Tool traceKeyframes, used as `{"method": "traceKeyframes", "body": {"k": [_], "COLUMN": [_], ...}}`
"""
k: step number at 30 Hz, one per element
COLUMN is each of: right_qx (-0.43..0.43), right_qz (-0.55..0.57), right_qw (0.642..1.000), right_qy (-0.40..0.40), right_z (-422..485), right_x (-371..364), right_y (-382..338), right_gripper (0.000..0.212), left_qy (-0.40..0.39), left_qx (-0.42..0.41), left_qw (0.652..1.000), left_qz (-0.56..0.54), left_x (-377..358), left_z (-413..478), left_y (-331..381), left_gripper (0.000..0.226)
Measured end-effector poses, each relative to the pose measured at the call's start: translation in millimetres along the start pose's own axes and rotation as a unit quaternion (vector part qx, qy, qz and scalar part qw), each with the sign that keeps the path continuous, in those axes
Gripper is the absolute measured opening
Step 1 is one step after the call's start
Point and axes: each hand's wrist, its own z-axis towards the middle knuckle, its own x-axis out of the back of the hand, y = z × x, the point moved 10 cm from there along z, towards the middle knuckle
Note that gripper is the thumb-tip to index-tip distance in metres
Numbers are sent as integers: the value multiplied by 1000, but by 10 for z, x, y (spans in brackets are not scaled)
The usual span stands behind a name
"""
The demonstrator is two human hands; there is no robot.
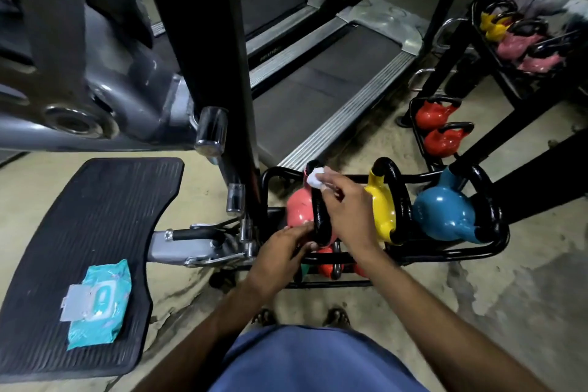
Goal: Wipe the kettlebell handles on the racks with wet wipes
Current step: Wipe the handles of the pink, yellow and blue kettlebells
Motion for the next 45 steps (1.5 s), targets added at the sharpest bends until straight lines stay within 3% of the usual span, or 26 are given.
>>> {"method": "traceKeyframes", "body": {"k": [2, 4, 5, 6, 9, 12, 13, 15, 16, 17, 19, 21, 24, 26, 28, 29, 30, 31, 33, 34, 35, 36, 38, 40, 43, 45], "right_qx": [-181, -375, -444, -478, -485, -454, -421, -271, -170, -67, 87, 173, 235, 178, 47, -43, -142, -248, -421, -465, -484, -487, -469, -410, -179, 3], "right_qz": [202, 399, 469, 506, 533, 491, 451, 265, 149, 39, -158, -288, -324, -230, -74, 17, 126, 235, 428, 491, 525, 536, 528, 461, 184, -4], "right_qw": [960, 835, 763, 718, 691, 743, 786, 922, 972, 996, 983, 939, 909, 953, 996, 999, 981, 939, 799, 737, 700, 690, 708, 786, 958, 997], "right_qy": [68, 54, 13, -22, -66, -27, 12, 80, 71, 48, -21, -73, -117, -83, -5, 15, 31, 48, 27, 9, -1, -7, -4, 44, 127, 76], "right_z": [-120, -133, -131, -94, 45, 21, 8, 72, 124, 163, 181, 105, -166, -349, -451, -454, -421, -373, -299, -246, -189, -143, -124, -173, -217, -198], "right_x": [-46, -378, -566, -682, -775, -699, -595, -258, -159, -147, -291, -427, -439, -220, -12, 4, -53, -164, -528, -669, -738, -752, -725, -546, -57, -57], "right_y": [319, 574, 561, 544, 498, 562, 599, 516, 332, 115, -198, -343, -346, -262, -77, 49, 242, 464, 719, 736, 728, 706, 635, 617, 305, -53], "right_gripper": [9, 23, 33, 44, 61, 42, 30, 12, 9, 11, 19, 27, 40, 41, 32, 24, 23, 24, 23, 28, 35, 35, 28, 20, 8, 16], "left_qy": [-2, -3, -3, -2, 1, 5, 3, -3, -3, -4, -6, -12, -15, -11, -9, -8, -10, -11, -10, -10, -10, -10, -18, -28, -20, -10], "left_qx": [-2, -6, -10, -15, -31, -38, -38, -35, -32, -28, -19, -19, -25, -22, -18, -15, -12, -12, -21, -27, -33, -34, -22, -11, -33, -44], "left_qw": [1000, 1000, 1000, 1000, 999, 999, 999, 999, 999, 999, 1000, 1000, 1000, 1000, 1000, 1000, 1000, 1000, 999, 999, 999, 998, 998, 999, 999, 999], "left_qz": [-1, 10, 14, 15, 21, 20, 10, -14, -20, -20, -11, 0, 3, -6, 1, 6, 12, 20, 35, 37, 39, 45, 56, 45, 3, -8], "left_x": [8, 31, 41, 48, 55, 76, 77, 65, 68, 66, 68, 59, 34, 32, 27, 20, 13, 10, 18, 25, 27, 29, 12, -12, -12, 8], "left_z": [-8, -8, -3, -2, -2, -3, -5, -14, -20, -20, -15, -7, 3, 1, -7, -9, -12, -12, -3, 3, 8, 10, 15, 11, 1, -14], "left_y": [6, 55, 73, 90, 109, 133, 144, 141, 142, 135, 134, 141, 102, 65, 45, 31, 16, 13, 41, 66, 81, 88, 38, -29, -7, 56], "left_gripper": [53, 50, 48, 46, 40, 37, 38, 42, 44, 46, 49, 47, 38, 40, 45, 47, 49, 50, 48, 45, 43, 44, 53, 59, 51, 45]}}
